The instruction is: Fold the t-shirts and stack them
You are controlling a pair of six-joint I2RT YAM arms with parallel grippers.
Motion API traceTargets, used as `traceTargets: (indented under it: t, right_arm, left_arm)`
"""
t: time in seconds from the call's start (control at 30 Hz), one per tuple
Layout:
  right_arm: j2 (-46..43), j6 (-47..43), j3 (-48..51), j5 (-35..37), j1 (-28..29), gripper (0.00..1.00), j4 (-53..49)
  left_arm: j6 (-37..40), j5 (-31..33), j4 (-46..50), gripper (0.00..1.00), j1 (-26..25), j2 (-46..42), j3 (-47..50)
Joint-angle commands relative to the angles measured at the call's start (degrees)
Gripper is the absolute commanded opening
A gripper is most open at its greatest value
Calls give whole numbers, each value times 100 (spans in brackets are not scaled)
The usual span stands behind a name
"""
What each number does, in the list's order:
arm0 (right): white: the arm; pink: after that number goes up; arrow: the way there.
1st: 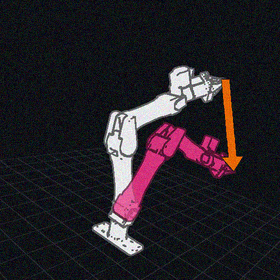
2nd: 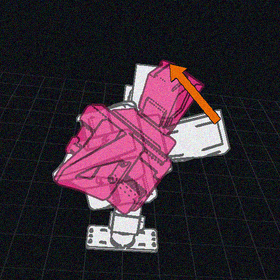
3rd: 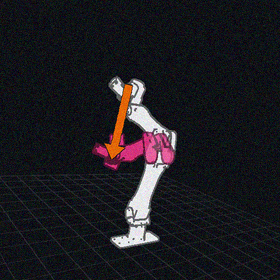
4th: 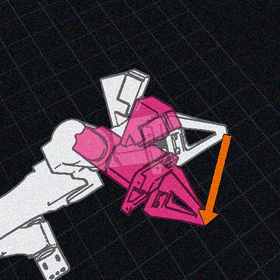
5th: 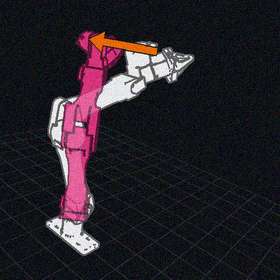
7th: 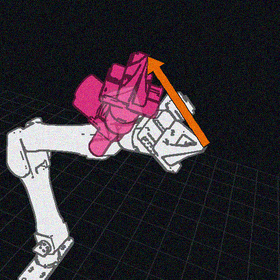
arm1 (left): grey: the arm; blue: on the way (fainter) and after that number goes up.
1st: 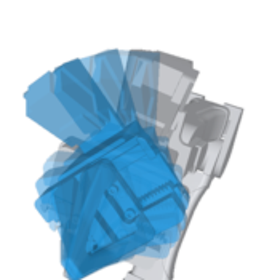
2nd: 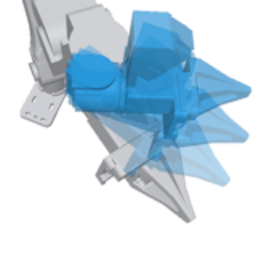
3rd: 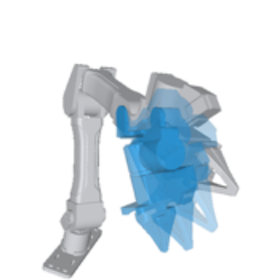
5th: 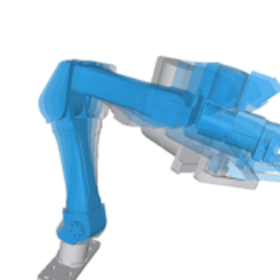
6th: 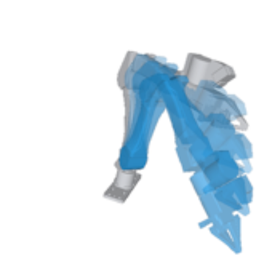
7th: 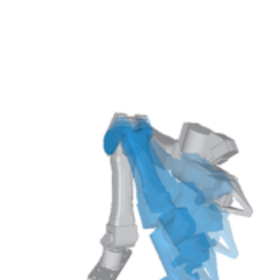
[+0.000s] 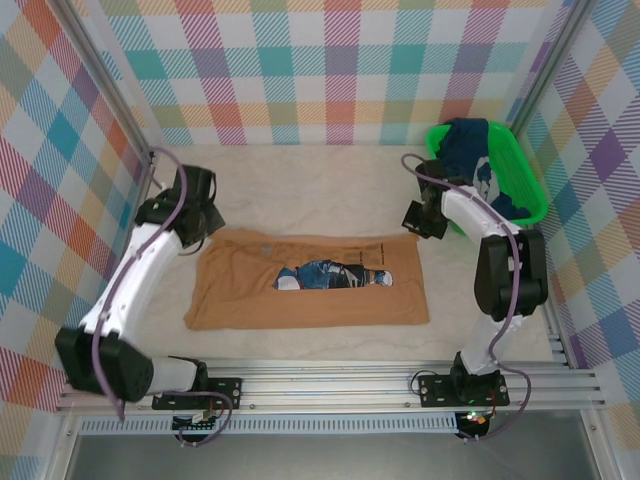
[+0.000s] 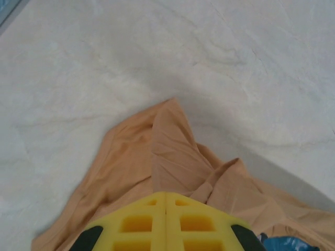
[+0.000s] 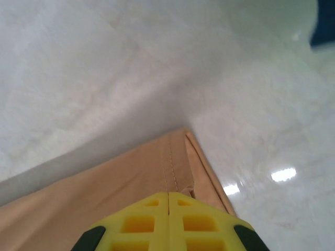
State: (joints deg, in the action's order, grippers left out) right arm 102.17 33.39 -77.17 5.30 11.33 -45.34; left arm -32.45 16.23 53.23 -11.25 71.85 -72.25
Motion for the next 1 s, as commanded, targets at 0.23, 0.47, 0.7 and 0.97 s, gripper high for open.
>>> traceTargets:
  t: [0.23,0.47,0.7,0.97]
  right_arm:
    - [-877,212,1262,-287,103,0,-326]
    - [-829,177,1615,-173,128,0,-256]
    - [-935,192,1621,-132,150,0,-283]
    - [-455,28,358,45,117,0,-359]
  left_arm:
    - [-953,296,959,0,-80,-1802,1544]
    - [-1358,47,777,0,-124,-2008,2413]
    - [-1363,115,538,0,-132,-1786,2375]
    - [-550,271,-68,0,0,214,454]
